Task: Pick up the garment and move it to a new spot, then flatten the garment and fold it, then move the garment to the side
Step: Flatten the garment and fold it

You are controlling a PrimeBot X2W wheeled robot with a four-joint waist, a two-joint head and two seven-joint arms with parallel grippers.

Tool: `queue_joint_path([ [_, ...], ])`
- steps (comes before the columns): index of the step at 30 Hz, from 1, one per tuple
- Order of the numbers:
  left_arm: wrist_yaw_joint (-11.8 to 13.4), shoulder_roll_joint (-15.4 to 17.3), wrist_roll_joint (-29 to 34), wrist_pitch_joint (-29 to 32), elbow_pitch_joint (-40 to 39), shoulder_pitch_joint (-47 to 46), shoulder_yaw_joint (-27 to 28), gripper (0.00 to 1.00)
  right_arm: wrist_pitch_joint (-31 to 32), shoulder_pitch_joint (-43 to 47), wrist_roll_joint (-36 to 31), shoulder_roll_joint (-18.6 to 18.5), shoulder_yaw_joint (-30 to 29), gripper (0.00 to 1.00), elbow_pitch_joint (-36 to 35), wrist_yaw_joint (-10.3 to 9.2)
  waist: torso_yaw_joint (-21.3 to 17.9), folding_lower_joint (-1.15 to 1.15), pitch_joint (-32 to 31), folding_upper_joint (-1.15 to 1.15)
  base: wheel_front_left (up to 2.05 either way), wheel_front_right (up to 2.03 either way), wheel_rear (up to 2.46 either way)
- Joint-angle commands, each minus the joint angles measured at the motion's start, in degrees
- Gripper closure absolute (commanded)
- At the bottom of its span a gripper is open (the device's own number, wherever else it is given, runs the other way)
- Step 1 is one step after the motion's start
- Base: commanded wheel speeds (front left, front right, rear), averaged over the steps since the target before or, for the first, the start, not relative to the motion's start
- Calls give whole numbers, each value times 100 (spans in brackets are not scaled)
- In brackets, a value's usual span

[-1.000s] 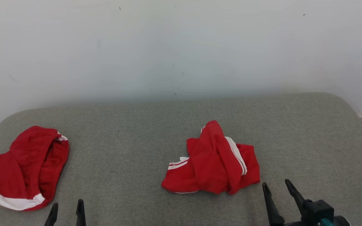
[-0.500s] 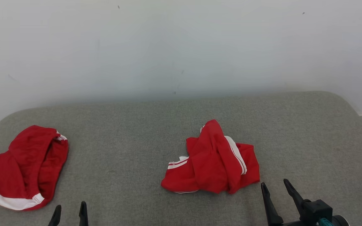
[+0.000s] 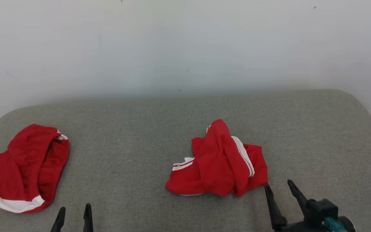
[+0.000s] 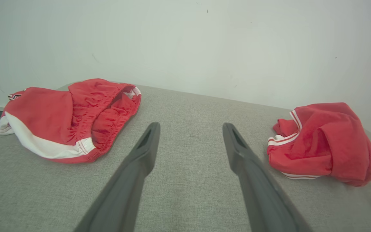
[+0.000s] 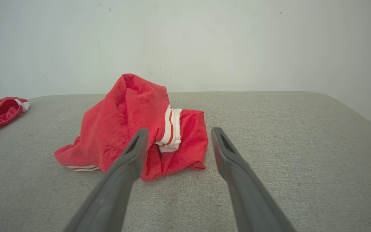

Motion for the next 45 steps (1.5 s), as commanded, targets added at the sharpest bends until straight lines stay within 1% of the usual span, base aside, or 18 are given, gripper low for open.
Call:
queue_joint_path([
  [1,-5,-21,59,-16,-20,-48,16,0,99,-153,95,13,40,0,-17,5,17,0,43,0,0,0,0],
  [4,-23,-64,79,-17,-58,-29,27,0,417,-486,289,-64,224,0,25,5,59,0,114,0,0,0,0],
  [7,-47,-96,99,-16,-58,-12,18,0,995,-880,356,-249,535,0,201,4,133,0,179,0,0,0,0],
  [8,-41,-106,109,-16,-52,-17,-4,0,1170,-1016,429,-249,545,0,282,4,168,0,205,0,0,0,0],
  [12,-104,-123,143,-16,6,-79,-70,0,1840,-1448,546,-241,404,0,755,5,325,0,258,0,0,0,0],
  [16,-154,-128,164,-16,47,-130,-145,0,2278,-1823,551,-194,116,0,1261,5,467,0,286,0,0,0,0],
  [21,-191,-114,191,-16,83,-192,-222,0,2572,-2133,646,-176,99,0,1832,5,582,0,316,0,0,0,0],
  [25,-206,-103,209,-13,84,-216,-262,0,2649,-2267,666,-203,103,0,2148,5,617,0,340,0,0,0,0],
  [33,-207,-72,219,25,27,-272,-353,0,2501,-2579,848,-118,55,0,2867,5,669,0,405,0,0,0,0],
  [34,-210,-64,214,35,26,-282,-360,0,2495,-2601,878,-107,90,2,2945,5,680,0,411,0,0,0,0],
  [35,-211,-56,207,40,23,-291,-364,0,2475,-2626,921,-96,117,6,3007,5,691,0,417,0,0,0,0],
  [36,-208,-53,201,39,21,-297,-366,0,2449,-2658,944,-89,143,26,3064,5,700,0,425,0,0,0,0],
  [37,-204,-49,193,40,20,-299,-367,0,2405,-2692,965,-79,196,40,3097,5,710,0,432,0,0,0,0],
  [39,-194,-36,180,39,28,-292,-367,0,2242,-2751,978,-80,285,78,3132,5,724,0,435,0,0,0,0],
  [40,-187,-32,173,38,37,-294,-366,0,2163,-2769,986,-87,310,100,3159,5,730,0,433,0,0,0,0],
  [45,-162,-33,121,28,73,-292,-340,0,1811,-2906,1059,-89,394,100,3212,5,746,0,378,0,0,0,0],
])
